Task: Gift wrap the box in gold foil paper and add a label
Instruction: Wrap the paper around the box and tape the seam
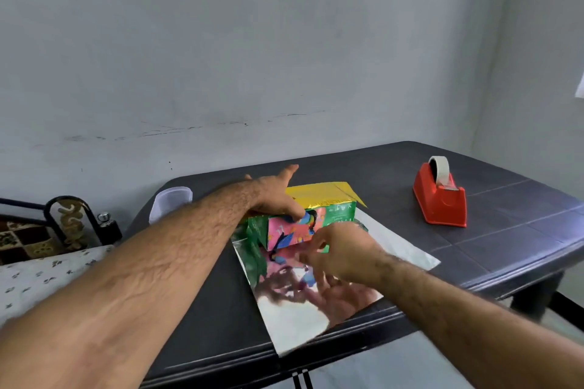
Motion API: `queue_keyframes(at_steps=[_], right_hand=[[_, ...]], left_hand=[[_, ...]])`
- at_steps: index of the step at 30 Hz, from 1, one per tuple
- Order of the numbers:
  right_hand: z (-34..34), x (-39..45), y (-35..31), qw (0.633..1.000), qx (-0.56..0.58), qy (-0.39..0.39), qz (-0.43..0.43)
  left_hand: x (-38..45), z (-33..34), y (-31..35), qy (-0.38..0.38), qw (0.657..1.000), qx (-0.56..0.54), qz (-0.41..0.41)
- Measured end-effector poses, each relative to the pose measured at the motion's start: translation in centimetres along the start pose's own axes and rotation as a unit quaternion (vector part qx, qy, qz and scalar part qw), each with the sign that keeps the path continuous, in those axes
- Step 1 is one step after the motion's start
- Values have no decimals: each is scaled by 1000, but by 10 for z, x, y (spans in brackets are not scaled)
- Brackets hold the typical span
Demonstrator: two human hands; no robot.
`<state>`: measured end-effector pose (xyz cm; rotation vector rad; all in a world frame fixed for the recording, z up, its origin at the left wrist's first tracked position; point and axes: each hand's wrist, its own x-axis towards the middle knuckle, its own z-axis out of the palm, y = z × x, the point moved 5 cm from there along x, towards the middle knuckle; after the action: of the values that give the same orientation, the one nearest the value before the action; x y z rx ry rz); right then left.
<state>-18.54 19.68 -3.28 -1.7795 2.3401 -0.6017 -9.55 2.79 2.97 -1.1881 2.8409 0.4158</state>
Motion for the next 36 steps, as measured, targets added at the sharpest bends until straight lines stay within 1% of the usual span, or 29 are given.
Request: queue_keyframes(at_steps=[1,2,4,6,8,10,13,17,25,27,28,29,30,31,32,33,34,35,36], right_hand=[[1,3,7,1000,8,2,15],[4,4,10,1000,2,-14,22],[7,5,14,997,-62,-44,-1],[4,2,12,992,-118,-41,-31],[-2,0,13,990,-121,-59,-34],[-8,-2,18,989,-109,-95,-29],[-12,-7,17,986,-95,-130,-38],[-14,-12,9,981,-107,-156,-40],[-15,-13,3,973,-132,-186,-31],[-14,-7,-1,974,-137,-179,-10],[-13,-2,-4,979,-128,-157,8],[-15,2,-6,988,-89,-119,30],[-16,6,-4,994,8,-82,75],[-15,10,-1,976,155,-55,142],[-11,11,1,924,313,-59,213],[-8,9,-1,854,442,-80,261],[-5,9,-5,803,514,-101,286],[-4,9,-7,777,544,-111,296],[-1,14,-5,772,548,-110,304]], left_hand=[[-1,4,-2,-5,1000,7,-5],[-2,10,-5,-14,1000,2,-12],[-4,19,-11,-37,999,-36,-16],[-8,21,-16,-40,997,-59,-11],[-12,20,-14,-35,997,-65,0],[-15,17,-7,-28,997,-75,11],[-14,13,5,-12,998,-58,8],[-12,11,3,-27,999,-18,-22],[-14,10,2,-2,999,-10,-53],[-13,10,4,1,998,12,-56],[-13,9,5,6,998,23,-56],[-14,7,7,16,998,38,-54],[-15,5,10,31,997,54,-53],[-17,4,12,47,995,68,-54],[-19,3,15,62,994,75,-58],[-22,4,17,74,992,73,-70],[-25,7,18,80,990,68,-90],[-30,11,20,77,988,64,-115],[-34,17,22,66,987,57,-137]])
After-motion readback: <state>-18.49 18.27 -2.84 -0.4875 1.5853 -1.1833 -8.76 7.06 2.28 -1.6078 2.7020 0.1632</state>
